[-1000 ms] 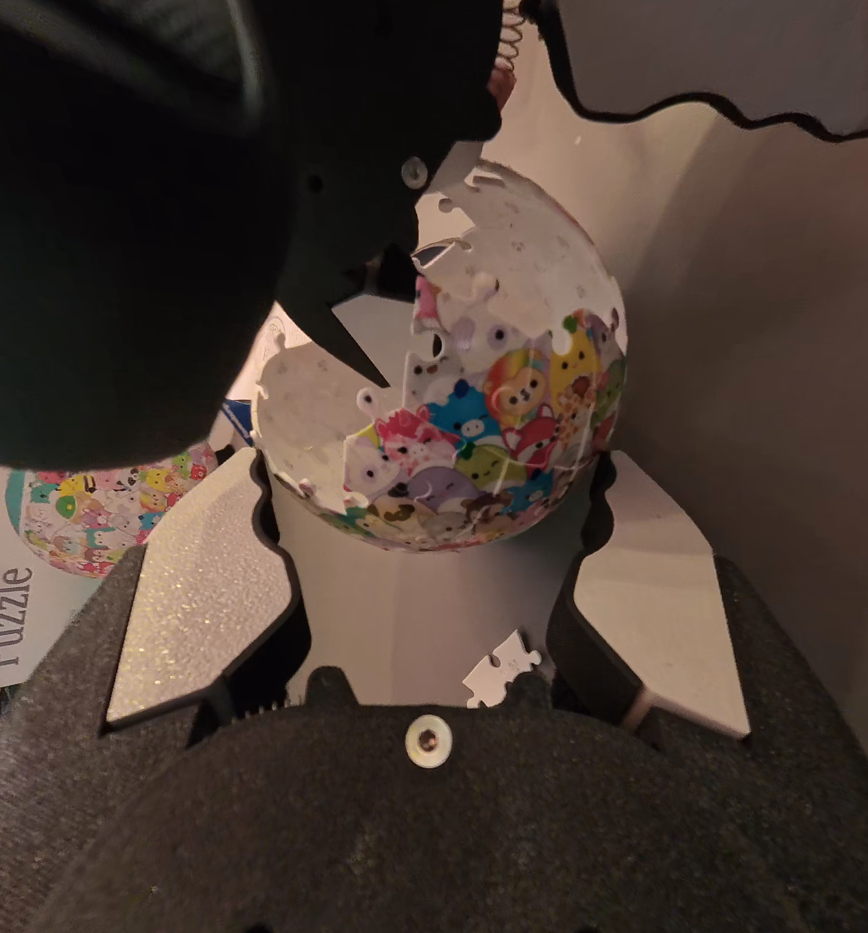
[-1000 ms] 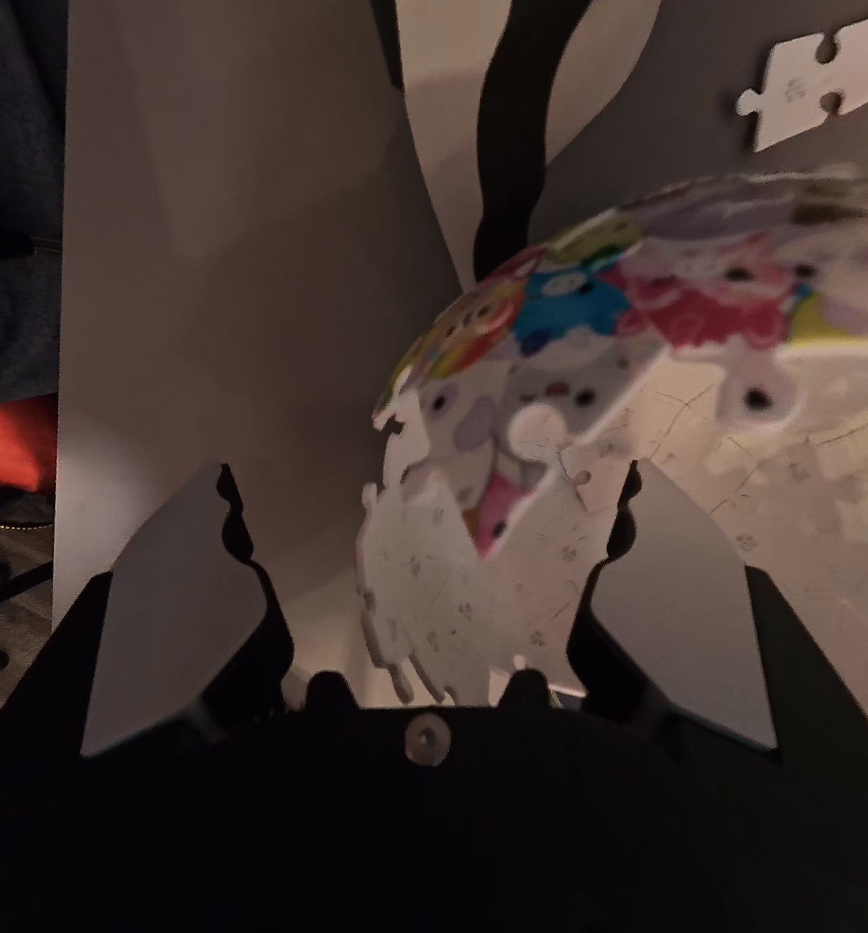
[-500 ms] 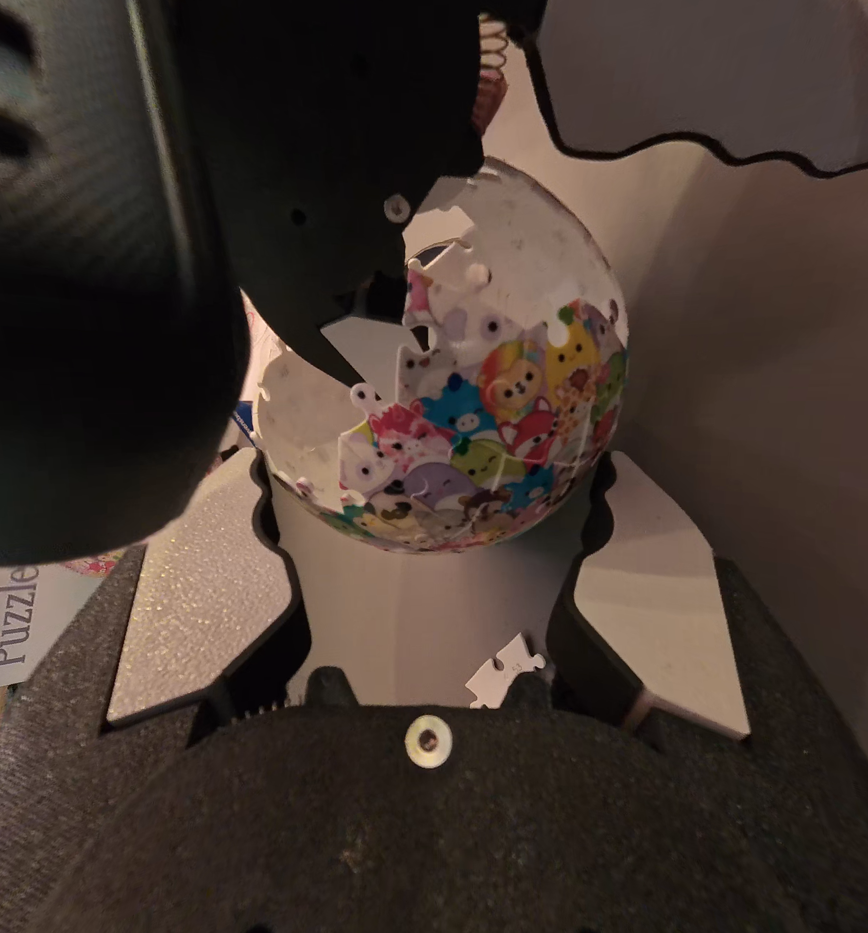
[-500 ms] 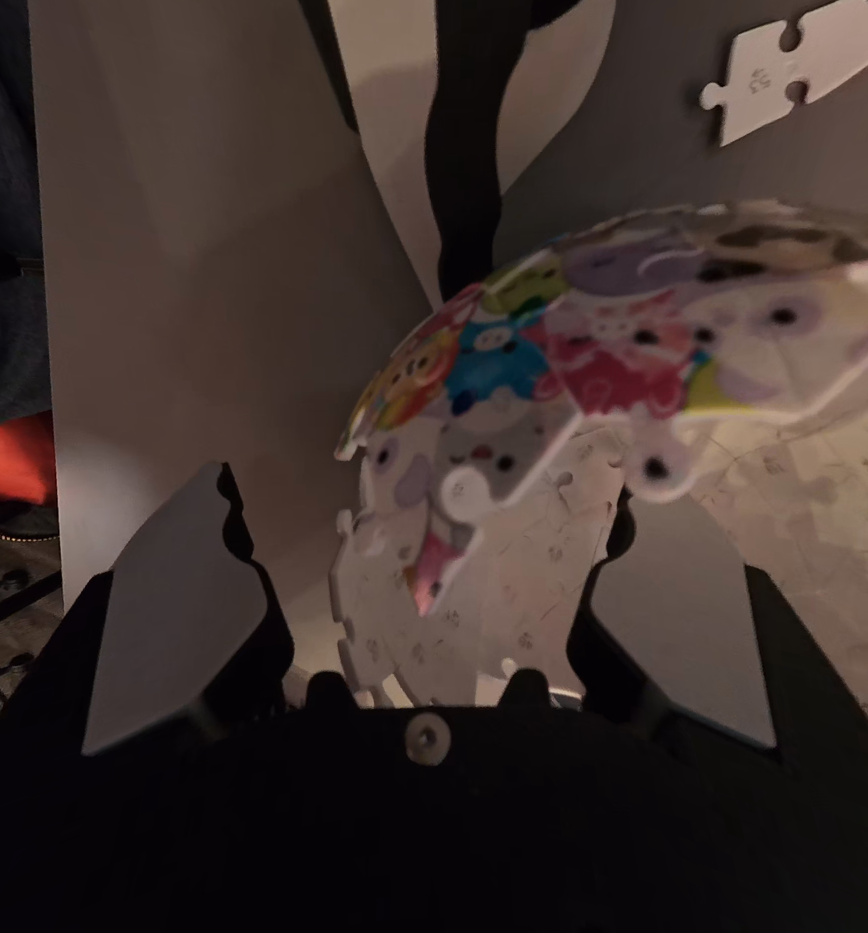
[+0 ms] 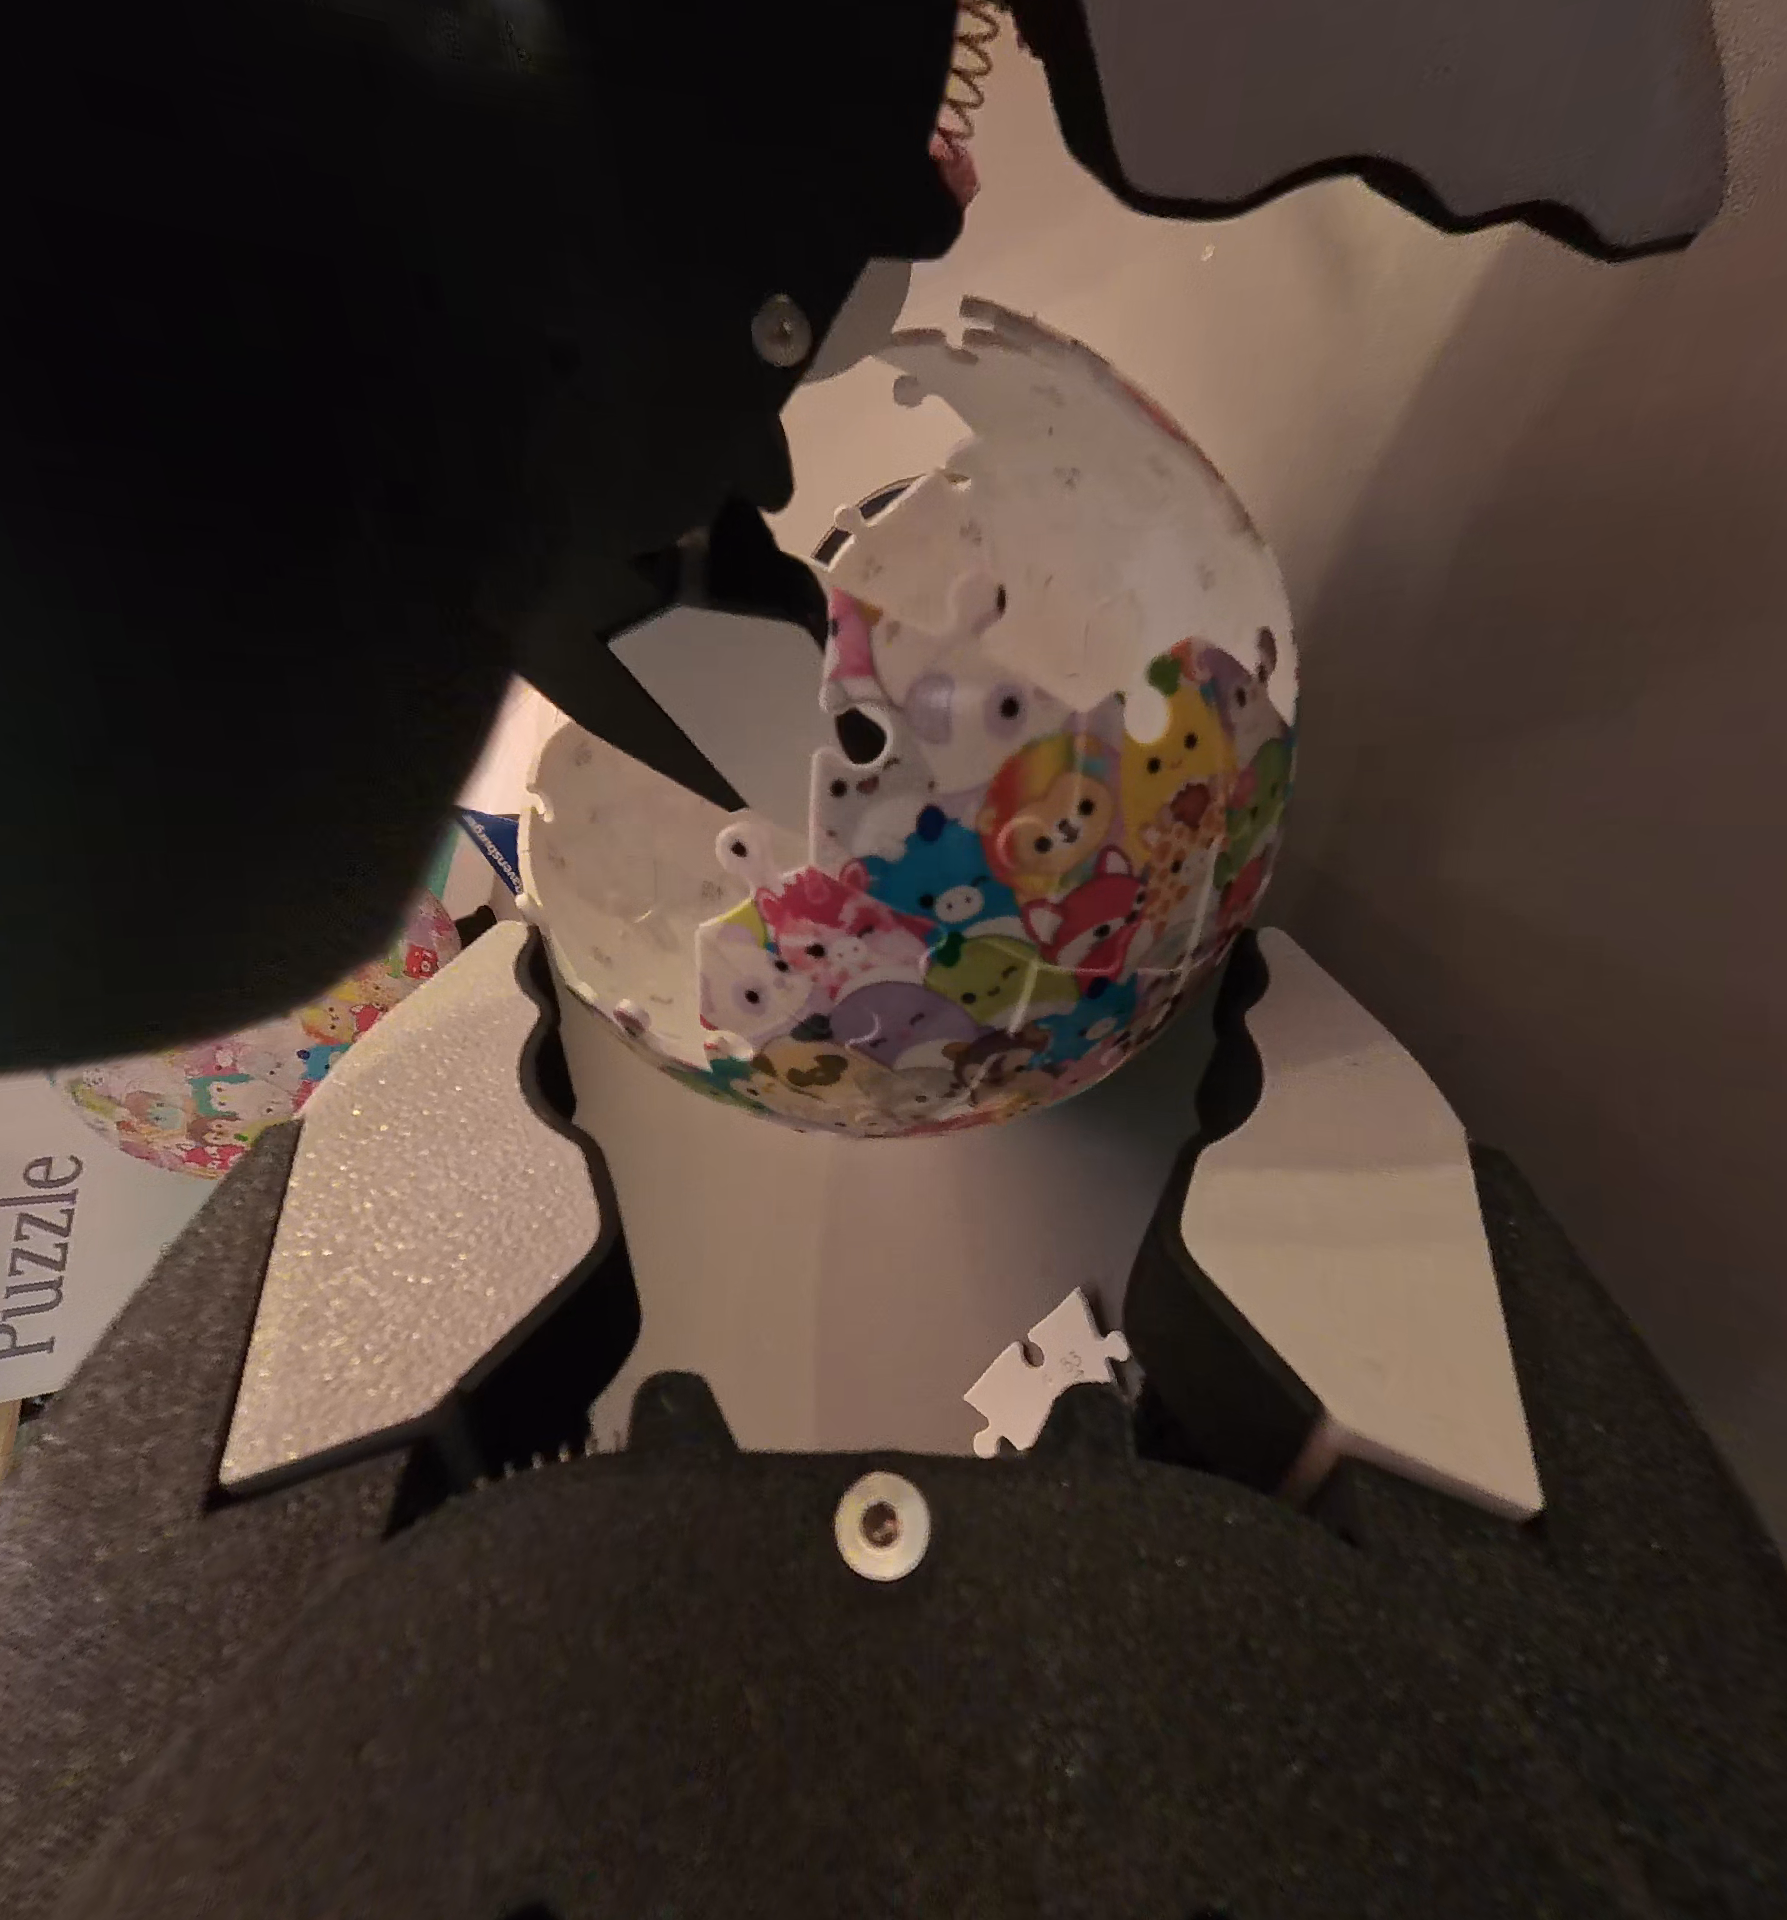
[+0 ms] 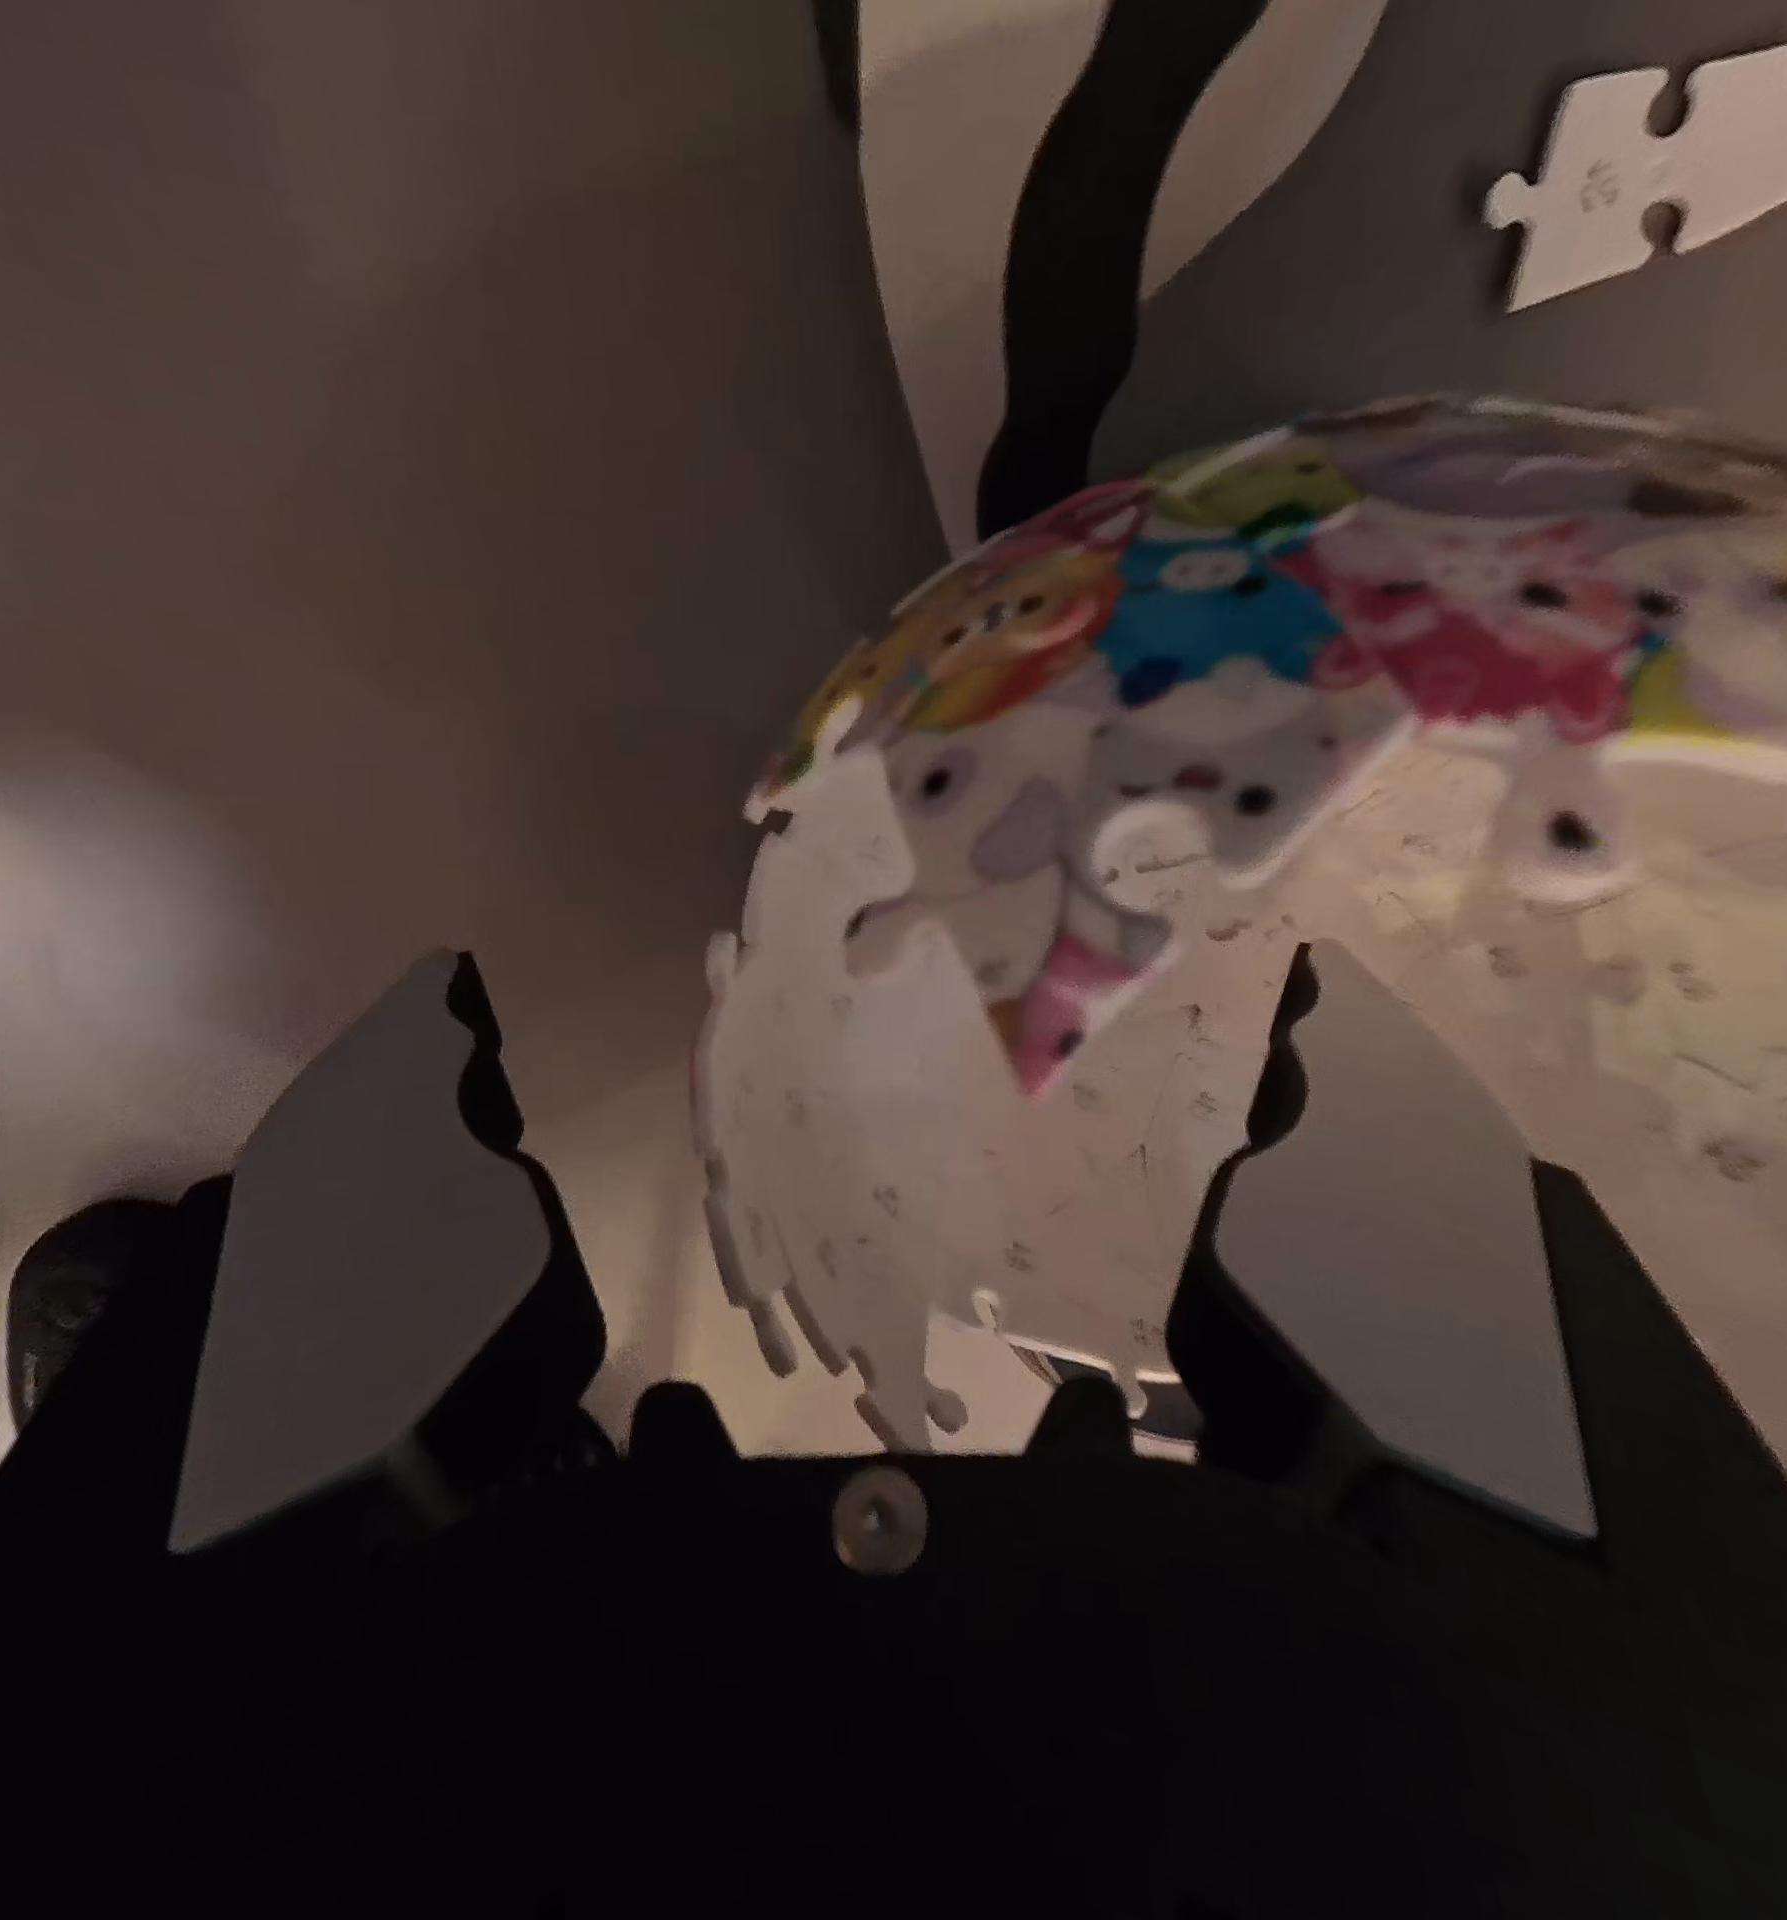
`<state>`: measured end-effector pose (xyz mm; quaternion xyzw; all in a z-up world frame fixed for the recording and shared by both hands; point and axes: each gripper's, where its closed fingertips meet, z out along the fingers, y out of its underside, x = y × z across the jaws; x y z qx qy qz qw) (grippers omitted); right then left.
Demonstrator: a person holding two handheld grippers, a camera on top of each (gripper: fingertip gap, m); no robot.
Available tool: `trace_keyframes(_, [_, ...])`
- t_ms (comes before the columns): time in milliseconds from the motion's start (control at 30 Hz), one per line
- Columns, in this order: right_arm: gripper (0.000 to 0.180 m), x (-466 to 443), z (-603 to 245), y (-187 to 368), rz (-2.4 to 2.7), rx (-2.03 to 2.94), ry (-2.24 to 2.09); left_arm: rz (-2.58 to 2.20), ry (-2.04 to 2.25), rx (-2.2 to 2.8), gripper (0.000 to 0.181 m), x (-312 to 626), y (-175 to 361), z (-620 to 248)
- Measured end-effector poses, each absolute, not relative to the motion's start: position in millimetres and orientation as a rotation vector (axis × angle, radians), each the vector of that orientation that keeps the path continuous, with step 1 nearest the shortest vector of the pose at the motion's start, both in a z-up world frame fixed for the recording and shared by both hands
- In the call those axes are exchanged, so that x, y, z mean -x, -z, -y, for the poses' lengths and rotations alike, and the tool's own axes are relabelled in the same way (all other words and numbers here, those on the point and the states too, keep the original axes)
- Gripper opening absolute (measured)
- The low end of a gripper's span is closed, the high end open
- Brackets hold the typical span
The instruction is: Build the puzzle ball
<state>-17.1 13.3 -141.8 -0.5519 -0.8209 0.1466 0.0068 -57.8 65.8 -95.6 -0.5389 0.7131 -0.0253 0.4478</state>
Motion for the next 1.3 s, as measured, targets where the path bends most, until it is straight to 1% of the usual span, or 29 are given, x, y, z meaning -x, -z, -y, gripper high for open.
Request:
trace_keyframes(200, [0.139,11.6,-17.2,148.1,2.618,1.712,-0.357,-1.770,0.062,1.329,0.118,57.4,96.4,-67.2])
trace_keyframes(267, [0.139,9.8,-16.3,148.6,2.627,1.744,-0.360,-1.772,0.063,1.325,0.120,57.0,96.6,-67.1])
trace_keyframes(1300, [0.139,4.3,-11.9,150.9,2.679,1.844,-0.403,-1.772,0.043,1.293,0.119,51.9,97.0,-70.2])
